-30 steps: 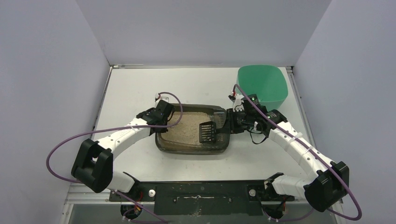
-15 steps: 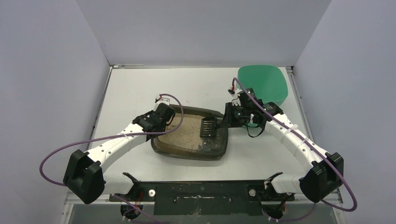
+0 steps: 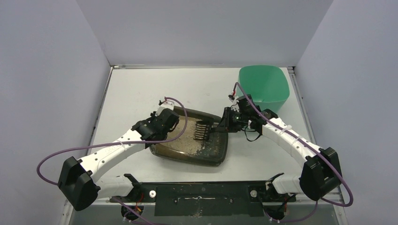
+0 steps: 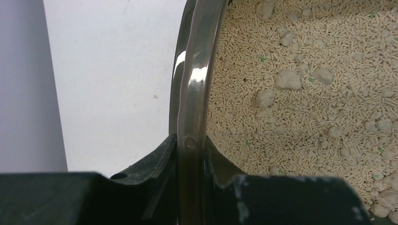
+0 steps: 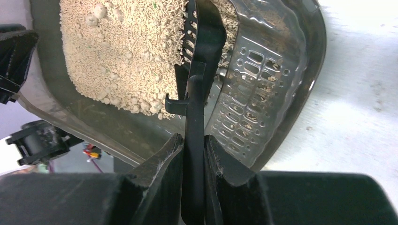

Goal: Clean the litter box

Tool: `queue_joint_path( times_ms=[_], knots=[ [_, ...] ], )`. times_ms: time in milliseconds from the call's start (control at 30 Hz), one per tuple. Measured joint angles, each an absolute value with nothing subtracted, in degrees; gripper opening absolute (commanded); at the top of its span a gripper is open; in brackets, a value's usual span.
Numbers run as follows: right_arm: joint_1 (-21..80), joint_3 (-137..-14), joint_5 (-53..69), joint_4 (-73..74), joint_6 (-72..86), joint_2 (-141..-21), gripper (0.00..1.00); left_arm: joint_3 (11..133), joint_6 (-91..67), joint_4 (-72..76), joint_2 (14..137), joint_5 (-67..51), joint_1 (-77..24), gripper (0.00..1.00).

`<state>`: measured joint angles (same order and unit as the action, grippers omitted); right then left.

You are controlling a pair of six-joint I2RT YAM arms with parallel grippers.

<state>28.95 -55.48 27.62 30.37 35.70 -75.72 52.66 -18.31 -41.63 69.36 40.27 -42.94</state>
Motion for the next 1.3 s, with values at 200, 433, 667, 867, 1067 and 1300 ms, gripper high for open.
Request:
queue_joint_path(
  times_ms=[200,433,667,867,1067,1300],
  knots=[
    [29.19,-49.10,32.91,19.62,41.87,-75.64,0.00,52.66,-15.16,-41.47,67.05,42.41,-43.88,0.00],
    [32.38,-44.84,36.25,8.60,48.10,-76.23,0.00,52.66,-10.96,-41.36,64.18,45.04,-44.99,0.00],
    [35.75,-44.16,37.63,-1.50,52.58,-79.79,0.00,52.66,-8.03,-40.45,62.87,46.54,-46.74,0.00],
    [36.75,-44.12,38.79,-8.97,55.77,-81.89,0.00,52.66,-5.30,-38.87,61.95,47.81,-48.36,0.00],
    [37.85,-44.01,40.56,-16.05,58.06,-84.55,0.00,52.69,-2.11,-37.17,61.36,48.66,-49.93,0.00],
    [38.74,-42.50,42.02,-25.85,61.67,-87.22,0.00,52.88,0.82,-35.92,60.66,49.04,-51.57,0.00]
  ],
)
